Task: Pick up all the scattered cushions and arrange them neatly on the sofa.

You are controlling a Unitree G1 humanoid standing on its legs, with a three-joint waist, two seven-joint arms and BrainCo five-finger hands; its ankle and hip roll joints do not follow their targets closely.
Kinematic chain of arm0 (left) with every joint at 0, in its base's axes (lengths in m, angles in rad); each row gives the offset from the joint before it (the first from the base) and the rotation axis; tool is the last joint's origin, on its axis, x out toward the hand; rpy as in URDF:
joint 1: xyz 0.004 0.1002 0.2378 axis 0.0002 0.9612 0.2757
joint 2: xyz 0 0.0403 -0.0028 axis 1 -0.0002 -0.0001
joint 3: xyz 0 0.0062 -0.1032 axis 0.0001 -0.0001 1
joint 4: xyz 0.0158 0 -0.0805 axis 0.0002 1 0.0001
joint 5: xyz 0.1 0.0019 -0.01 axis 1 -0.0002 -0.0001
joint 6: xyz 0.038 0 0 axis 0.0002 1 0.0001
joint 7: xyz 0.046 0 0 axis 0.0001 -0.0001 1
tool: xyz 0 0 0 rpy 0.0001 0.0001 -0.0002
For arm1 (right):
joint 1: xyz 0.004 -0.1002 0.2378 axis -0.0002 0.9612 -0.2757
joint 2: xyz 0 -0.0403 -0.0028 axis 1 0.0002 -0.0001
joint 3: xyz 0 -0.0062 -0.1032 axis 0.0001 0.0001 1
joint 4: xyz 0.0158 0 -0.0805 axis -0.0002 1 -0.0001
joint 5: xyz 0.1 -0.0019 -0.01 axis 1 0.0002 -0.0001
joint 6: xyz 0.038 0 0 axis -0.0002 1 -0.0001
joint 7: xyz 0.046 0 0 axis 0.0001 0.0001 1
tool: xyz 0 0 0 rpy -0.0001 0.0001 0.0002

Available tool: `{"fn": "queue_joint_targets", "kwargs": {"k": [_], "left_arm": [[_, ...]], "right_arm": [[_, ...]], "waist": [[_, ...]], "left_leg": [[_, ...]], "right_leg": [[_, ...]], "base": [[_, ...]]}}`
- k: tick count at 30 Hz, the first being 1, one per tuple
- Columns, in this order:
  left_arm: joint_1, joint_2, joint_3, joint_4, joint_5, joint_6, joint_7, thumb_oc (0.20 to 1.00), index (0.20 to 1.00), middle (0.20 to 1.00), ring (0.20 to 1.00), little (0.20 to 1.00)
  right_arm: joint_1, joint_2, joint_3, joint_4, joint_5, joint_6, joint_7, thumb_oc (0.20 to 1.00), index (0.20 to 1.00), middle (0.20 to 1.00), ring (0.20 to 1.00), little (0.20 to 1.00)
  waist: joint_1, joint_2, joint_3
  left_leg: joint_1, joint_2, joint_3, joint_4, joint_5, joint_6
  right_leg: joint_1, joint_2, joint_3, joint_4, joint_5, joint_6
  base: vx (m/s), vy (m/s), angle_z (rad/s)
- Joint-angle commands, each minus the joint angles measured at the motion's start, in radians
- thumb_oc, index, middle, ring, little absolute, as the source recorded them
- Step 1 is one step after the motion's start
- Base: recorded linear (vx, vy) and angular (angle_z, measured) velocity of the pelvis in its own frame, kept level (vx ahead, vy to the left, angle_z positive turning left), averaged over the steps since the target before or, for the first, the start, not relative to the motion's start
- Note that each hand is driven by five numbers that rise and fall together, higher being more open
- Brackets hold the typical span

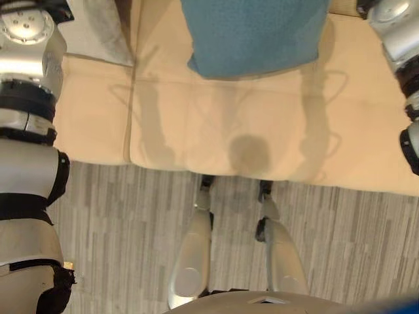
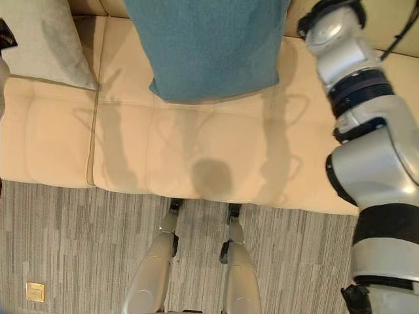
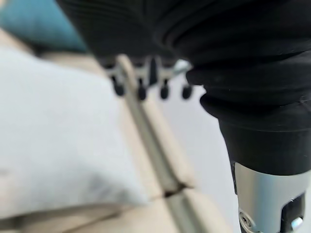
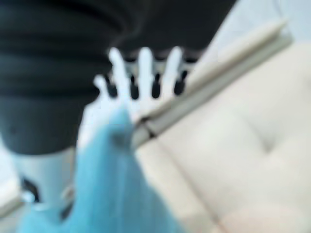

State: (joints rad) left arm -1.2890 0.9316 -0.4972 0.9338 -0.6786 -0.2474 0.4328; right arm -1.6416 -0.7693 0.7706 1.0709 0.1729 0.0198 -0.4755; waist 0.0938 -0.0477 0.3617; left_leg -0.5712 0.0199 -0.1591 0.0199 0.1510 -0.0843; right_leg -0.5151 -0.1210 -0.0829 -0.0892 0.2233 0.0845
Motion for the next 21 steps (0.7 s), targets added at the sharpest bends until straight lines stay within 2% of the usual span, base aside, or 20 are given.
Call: {"fn": "queue_joint_targets", "kwargs": {"k": [1, 4, 6, 9, 13, 16, 17, 19, 20, 21], "left_arm": [[0.011, 0.057, 0.042, -0.019, 0.003, -0.064, -0.016, 1.0, 1.0, 1.0, 1.0, 1.0], [0.109, 0.074, 0.11, -0.079, -0.001, -0.079, -0.02, 1.0, 1.0, 1.0, 1.0, 1.0], [0.159, 0.075, 0.144, -0.118, 0.001, -0.084, -0.02, 1.0, 1.0, 1.0, 1.0, 1.0], [0.356, 0.068, 0.28, -0.247, 0.001, -0.098, -0.037, 1.0, 1.0, 1.0, 1.0, 1.0], [0.694, 0.01, 0.491, -0.471, 0.047, -0.103, -0.045, 1.0, 1.0, 1.0, 1.0, 1.0], [0.952, -0.09, 0.62, -0.619, 0.085, -0.096, -0.071, 1.0, 1.0, 1.0, 1.0, 1.0], [1.003, -0.108, 0.645, -0.65, 0.101, -0.089, -0.086, 1.0, 1.0, 1.0, 1.0, 1.0], [1.18, -0.212, 0.683, -0.695, 0.138, -0.059, -0.141, 1.0, 1.0, 1.0, 1.0, 1.0], [1.266, -0.294, 0.677, -0.677, 0.143, -0.038, -0.178, 1.0, 1.0, 1.0, 1.0, 1.0], [1.269, -0.294, 0.675, -0.678, 0.144, -0.038, -0.178, 1.0, 1.0, 1.0, 1.0, 1.0]], "right_arm": [[-0.012, -0.056, 0.012, -0.015, 0.001, -0.043, -0.01, 1.0, 1.0, 1.0, 1.0, 1.0], [0.034, -0.123, -0.029, -0.045, 0.016, -0.054, -0.007, 1.0, 1.0, 1.0, 1.0, 1.0], [0.068, -0.137, -0.048, -0.075, 0.018, -0.058, -0.004, 1.0, 1.0, 1.0, 1.0, 1.0], [0.224, -0.195, -0.131, -0.177, 0.004, -0.072, 0.03, 1.0, 1.0, 1.0, 1.0, 1.0], [0.556, -0.219, -0.347, -0.341, -0.032, -0.09, 0.057, 1.0, 1.0, 1.0, 1.0, 1.0], [0.876, -0.186, -0.541, -0.448, -0.069, -0.111, 0.098, 1.0, 1.0, 1.0, 1.0, 1.0], [0.947, -0.2, -0.577, -0.469, -0.103, -0.103, 0.123, 1.0, 1.0, 1.0, 1.0, 1.0], [1.211, -0.148, -0.679, -0.553, -0.173, -0.104, 0.184, 1.0, 1.0, 1.0, 1.0, 1.0], [1.338, -0.077, -0.711, -0.565, -0.188, -0.119, 0.223, 1.0, 1.0, 1.0, 1.0, 1.0], [1.344, -0.076, -0.714, -0.568, -0.189, -0.119, 0.224, 1.0, 1.0, 1.0, 1.0, 1.0]], "waist": [[0.005, -0.017, -0.028], [0.004, -0.015, -0.03], [0.001, -0.015, -0.031], [0.001, -0.021, -0.034], [-0.005, -0.023, -0.056], [-0.01, -0.024, -0.082], [-0.012, -0.023, -0.092], [-0.016, -0.02, -0.117], [-0.02, -0.015, -0.134], [-0.02, -0.015, -0.136]], "left_leg": [[0.035, -0.057, -0.018, -0.001, -0.043, 0.023], [0.049, -0.057, -0.017, -0.009, -0.042, 0.022], [0.054, -0.057, -0.016, -0.008, -0.044, 0.023], [0.075, -0.057, -0.015, 0.002, -0.055, 0.024], [0.127, -0.054, -0.016, 0.006, -0.078, 0.026], [0.18, -0.05, -0.02, -0.006, -0.087, 0.028], [0.195, -0.047, -0.021, -0.014, -0.089, 0.028], [0.252, -0.039, -0.023, -0.039, -0.088, 0.026], [0.283, -0.035, -0.022, -0.055, -0.087, 0.025], [0.285, -0.034, -0.023, -0.057, -0.086, 0.024]], "right_leg": [[0.06, -0.041, -0.02, 0.018, -0.049, 0.072], [0.07, -0.041, -0.022, 0.017, -0.054, 0.071], [0.075, -0.041, -0.023, 0.018, -0.056, 0.071], [0.096, -0.038, -0.023, 0.028, -0.068, 0.067], [0.148, -0.036, -0.029, 0.037, -0.092, 0.062], [0.197, -0.037, -0.042, 0.035, -0.107, 0.062], [0.211, -0.037, -0.049, 0.032, -0.112, 0.062], [0.26, -0.038, -0.063, 0.023, -0.124, 0.062], [0.285, -0.036, -0.074, 0.02, -0.133, 0.063], [0.287, -0.036, -0.075, 0.019, -0.133, 0.063]], "base": [[0.0, 0.0, 0.0], [0.0, 0.0, 0.0], [0.01, -0.004, 0.03], [0.0, 0.0, 0.0], [0.05, -0.027, -0.05], [0.08, -0.032, -0.01], [0.09, -0.029, 0.02], [0.11, -0.045, 0.03], [0.09, -0.038, 0.06], [0.05, -0.031, 0.06]]}}
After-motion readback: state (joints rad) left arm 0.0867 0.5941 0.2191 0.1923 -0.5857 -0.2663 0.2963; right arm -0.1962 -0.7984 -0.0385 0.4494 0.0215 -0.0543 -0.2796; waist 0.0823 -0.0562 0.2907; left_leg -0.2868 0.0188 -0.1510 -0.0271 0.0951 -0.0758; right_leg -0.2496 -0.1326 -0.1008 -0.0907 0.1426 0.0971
